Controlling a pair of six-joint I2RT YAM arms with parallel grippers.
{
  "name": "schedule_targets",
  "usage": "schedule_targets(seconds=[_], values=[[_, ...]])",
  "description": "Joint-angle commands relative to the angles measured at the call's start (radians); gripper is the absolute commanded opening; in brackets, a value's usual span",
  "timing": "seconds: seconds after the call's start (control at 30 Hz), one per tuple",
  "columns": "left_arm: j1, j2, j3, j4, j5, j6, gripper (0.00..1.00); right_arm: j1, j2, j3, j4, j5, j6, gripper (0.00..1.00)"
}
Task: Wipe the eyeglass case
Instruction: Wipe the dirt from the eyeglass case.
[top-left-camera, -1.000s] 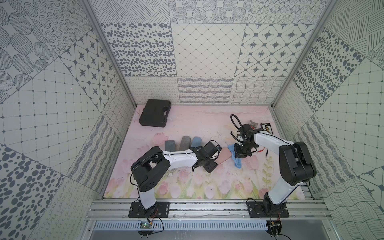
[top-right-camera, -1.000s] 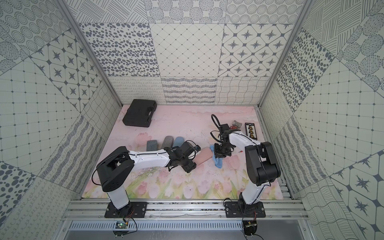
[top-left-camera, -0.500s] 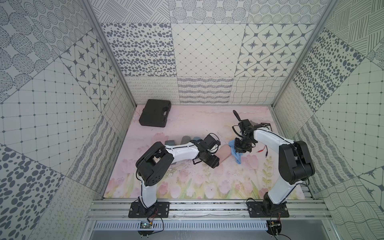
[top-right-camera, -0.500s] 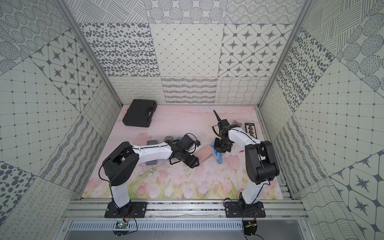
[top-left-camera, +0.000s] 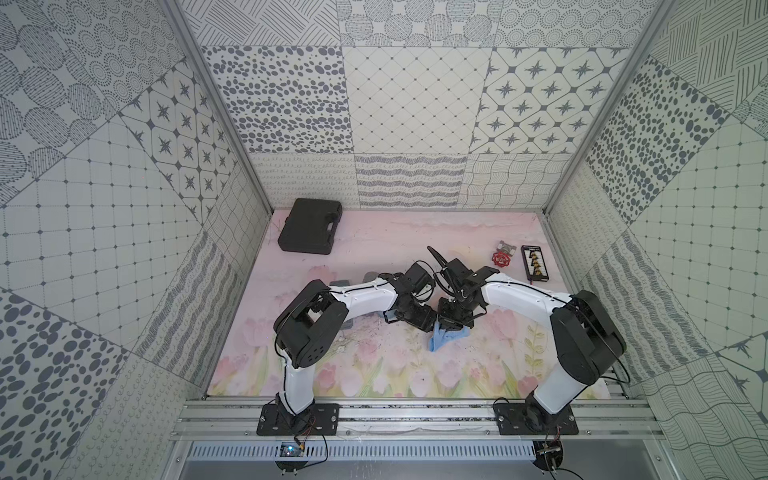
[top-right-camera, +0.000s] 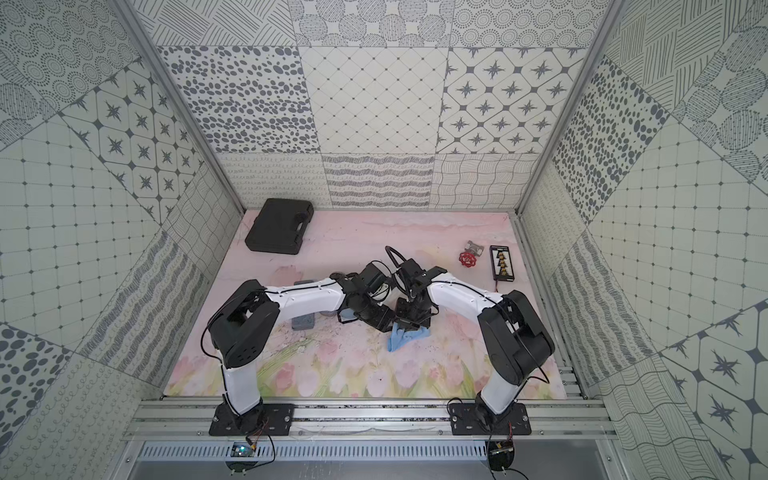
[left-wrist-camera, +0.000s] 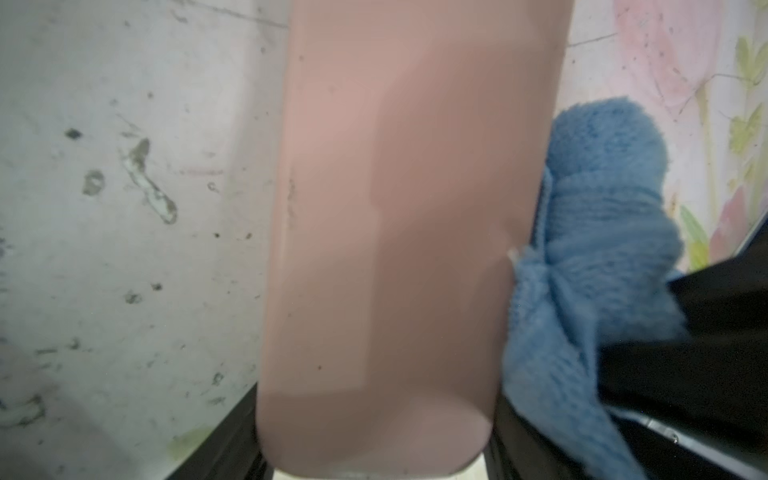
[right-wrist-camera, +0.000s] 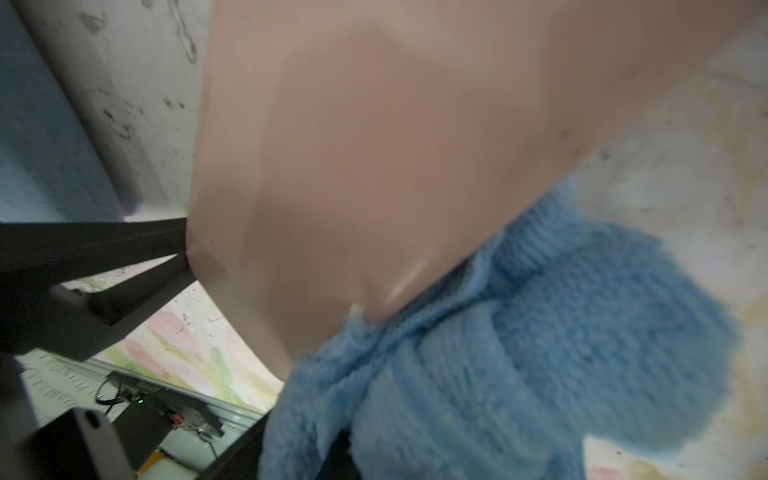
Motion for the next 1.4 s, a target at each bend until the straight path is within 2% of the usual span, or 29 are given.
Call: schedule_targets(seconds=[0.0,0.07,0.2,0.33,0.43,0.53,0.67,0.77,0.87,0.97,1.03,1.1,1.23,1.37], values=[[0.004,-0.007,-0.032,-0.053,0.237,-0.014,0.00,-0.113,0.000,0.006,0.250,-0.137,-0.004,0.00],[0.005,-0.019,-0.052,-0.035,0.275,-0.021,0.00,-0.199,0.014,0.023,0.213,-0.106,-0.060,0.00],[0.002,-0.039,-0.076,-0.035,0.319,-0.020,0.00,-0.323,0.034,0.126,0.053,0.114,-0.201,0.00],[0.009,-0.039,-0.083,-0.048,0.316,-0.018,0.00,-0.329,0.045,0.219,-0.115,0.384,-0.320,0.00],[0.024,-0.032,-0.085,-0.037,0.315,-0.045,0.00,-0.274,-0.018,0.223,-0.173,0.456,-0.353,0.00],[0.033,-0.034,-0.083,0.002,0.321,-0.074,0.00,-0.184,-0.084,0.217,-0.205,0.366,-0.308,0.00],[0.041,-0.023,-0.072,0.023,0.341,-0.091,0.00,-0.088,-0.108,0.135,-0.083,0.075,-0.160,0.00],[0.043,-0.020,-0.071,0.035,0.368,-0.098,0.00,-0.100,-0.085,0.063,0.030,-0.038,-0.119,0.00],[0.057,-0.034,-0.095,0.084,0.435,-0.130,0.00,-0.228,-0.031,0.039,0.008,-0.015,-0.187,0.00],[0.084,-0.045,-0.140,0.170,0.538,-0.186,0.00,-0.359,-0.005,0.080,-0.082,0.156,-0.301,0.00],[0.097,-0.051,-0.165,0.220,0.594,-0.212,0.00,-0.397,-0.007,0.115,-0.121,0.251,-0.351,0.00],[0.111,-0.049,-0.187,0.293,0.660,-0.259,0.00,-0.410,-0.005,0.134,-0.141,0.285,-0.379,0.00],[0.140,-0.011,-0.234,0.533,0.781,-0.446,0.00,-0.396,0.013,0.083,-0.060,0.175,-0.350,0.00],[0.151,0.052,-0.258,0.743,0.847,-0.615,0.00,-0.326,0.023,0.003,0.150,0.055,-0.267,0.00]])
